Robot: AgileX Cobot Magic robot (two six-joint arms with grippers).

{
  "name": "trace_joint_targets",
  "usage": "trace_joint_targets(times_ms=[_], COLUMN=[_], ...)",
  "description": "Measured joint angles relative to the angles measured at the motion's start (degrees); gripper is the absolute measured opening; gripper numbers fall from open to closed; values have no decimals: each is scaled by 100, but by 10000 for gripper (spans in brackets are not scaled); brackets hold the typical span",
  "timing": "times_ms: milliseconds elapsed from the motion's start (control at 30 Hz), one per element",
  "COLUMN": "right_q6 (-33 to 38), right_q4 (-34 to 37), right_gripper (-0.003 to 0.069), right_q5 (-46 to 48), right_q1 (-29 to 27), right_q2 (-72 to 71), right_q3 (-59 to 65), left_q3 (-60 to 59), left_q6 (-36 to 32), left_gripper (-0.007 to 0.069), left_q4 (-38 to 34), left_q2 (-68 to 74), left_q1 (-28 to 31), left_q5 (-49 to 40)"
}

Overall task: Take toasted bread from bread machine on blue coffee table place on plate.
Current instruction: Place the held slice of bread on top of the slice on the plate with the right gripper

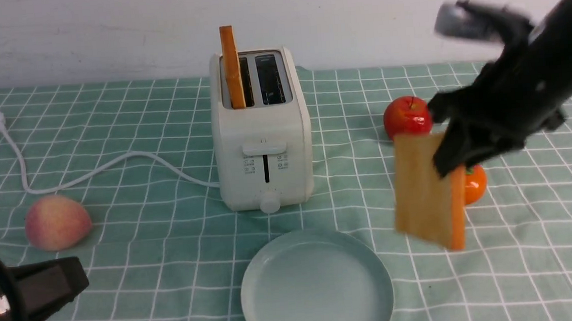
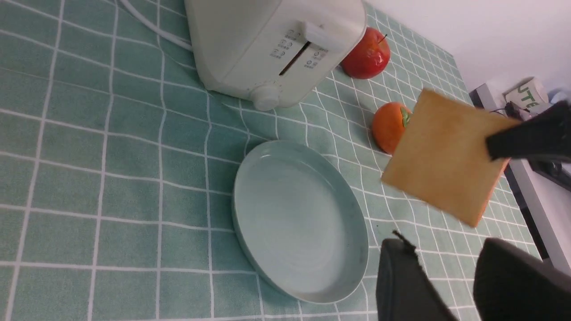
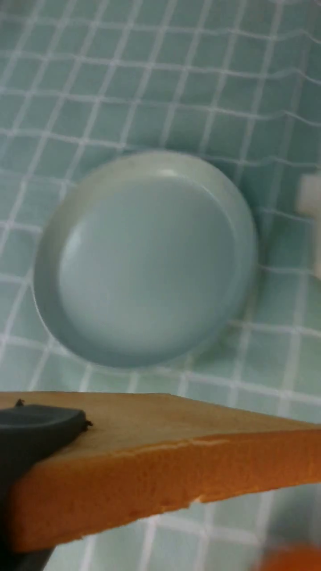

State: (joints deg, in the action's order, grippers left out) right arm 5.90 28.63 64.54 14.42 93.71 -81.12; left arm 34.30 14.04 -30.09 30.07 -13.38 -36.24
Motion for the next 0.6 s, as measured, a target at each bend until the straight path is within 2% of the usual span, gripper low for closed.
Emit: trace_joint_targets(times_ms=[67,133,267,333,433,600], right_q6=[528,1559,3158,3696,3904,3899], right_q4=[927,2121,3811,4429,4789,4493], right_gripper=[109,109,109,109,136,327], right_q5=[-315,-595,-831,-925,-981,-712], right_q1=[137,291,477,497,499,490], right_q2=[182,398,904,1197,1488,1701], right_q3=[456,873,1205,1242,1242,1244], left_q3=[0,0,0,0,0,0], left_q6=[0,0,0,0,0,0], left_gripper=[238,238,238,238,238,251], left_q4=[-30,-131,-336,-376,-383,-324], left_q2=[86,170,293,353,388,394], left_q1=[0,0,0,0,0,0], left_q5=[-5,6,17,-6,-36,54])
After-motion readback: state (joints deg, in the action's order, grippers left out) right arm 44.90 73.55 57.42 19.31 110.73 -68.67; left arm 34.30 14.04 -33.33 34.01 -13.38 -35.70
